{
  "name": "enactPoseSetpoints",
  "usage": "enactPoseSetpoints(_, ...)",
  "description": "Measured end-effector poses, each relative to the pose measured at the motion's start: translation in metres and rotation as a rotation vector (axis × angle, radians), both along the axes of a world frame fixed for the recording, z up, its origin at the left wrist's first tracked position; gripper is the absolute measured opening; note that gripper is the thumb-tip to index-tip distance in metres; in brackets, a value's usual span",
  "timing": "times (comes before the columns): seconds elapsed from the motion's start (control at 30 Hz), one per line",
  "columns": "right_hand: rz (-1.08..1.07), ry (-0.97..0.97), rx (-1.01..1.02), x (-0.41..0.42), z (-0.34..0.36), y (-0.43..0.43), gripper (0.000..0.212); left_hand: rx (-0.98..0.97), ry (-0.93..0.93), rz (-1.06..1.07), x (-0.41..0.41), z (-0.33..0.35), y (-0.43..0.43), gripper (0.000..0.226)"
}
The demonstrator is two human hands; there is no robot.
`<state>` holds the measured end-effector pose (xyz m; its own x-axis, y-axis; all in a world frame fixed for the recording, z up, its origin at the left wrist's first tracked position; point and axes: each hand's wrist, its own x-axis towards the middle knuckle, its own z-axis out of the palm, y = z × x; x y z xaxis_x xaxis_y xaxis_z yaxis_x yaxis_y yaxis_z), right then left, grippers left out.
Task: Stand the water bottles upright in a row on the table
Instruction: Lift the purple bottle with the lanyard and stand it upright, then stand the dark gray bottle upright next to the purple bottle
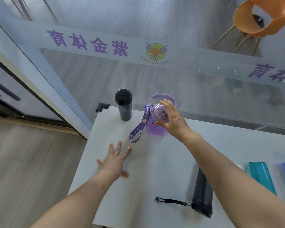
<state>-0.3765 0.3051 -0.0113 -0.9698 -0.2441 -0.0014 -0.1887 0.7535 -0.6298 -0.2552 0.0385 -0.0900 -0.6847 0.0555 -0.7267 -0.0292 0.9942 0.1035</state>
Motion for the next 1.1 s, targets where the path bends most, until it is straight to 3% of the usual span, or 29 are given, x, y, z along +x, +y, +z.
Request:
enactPoseSetpoints(0.4, -0.016, -0.059, -0.021, 0.01, 0.015, 0.003, 0.101, 0.012, 0.006, -0.001, 0.001, 0.001, -0.001, 0.125)
enactPoseSetpoints(0.5, -0.015, -0.007, -0.029, 0.04, 0.024, 0.019, 0.084, -0.014, 0.01, -0.024, 0.002, 0.001, 0.0, 0.122)
enactPoseSetpoints(0.63, 0.01, 0.129, 0.131, 0.108, 0.023, 0.064, 0.052, -0.001, 0.029, -0.065, 0.014, 0.001, 0.021, 0.097)
enactPoseSetpoints(0.77, 0.018, 0.125, 0.226, 0.174, 0.01, 0.109, 0.043, 0.063, 0.018, -0.25, 0.034, 0.0, 0.068, 0.08)
enactPoseSetpoints(0.97, 0.391, -0.051, 0.593, 0.198, -0.02, 0.157, 0.068, 0.115, 0.012, -0.253, 0.042, 0.006, 0.138, 0.076)
enactPoseSetpoints(1.1, 0.627, -0.17, 0.7, 0.181, -0.023, 0.169, 0.068, 0.034, 0.001, -0.223, 0.051, 0.005, 0.154, 0.086)
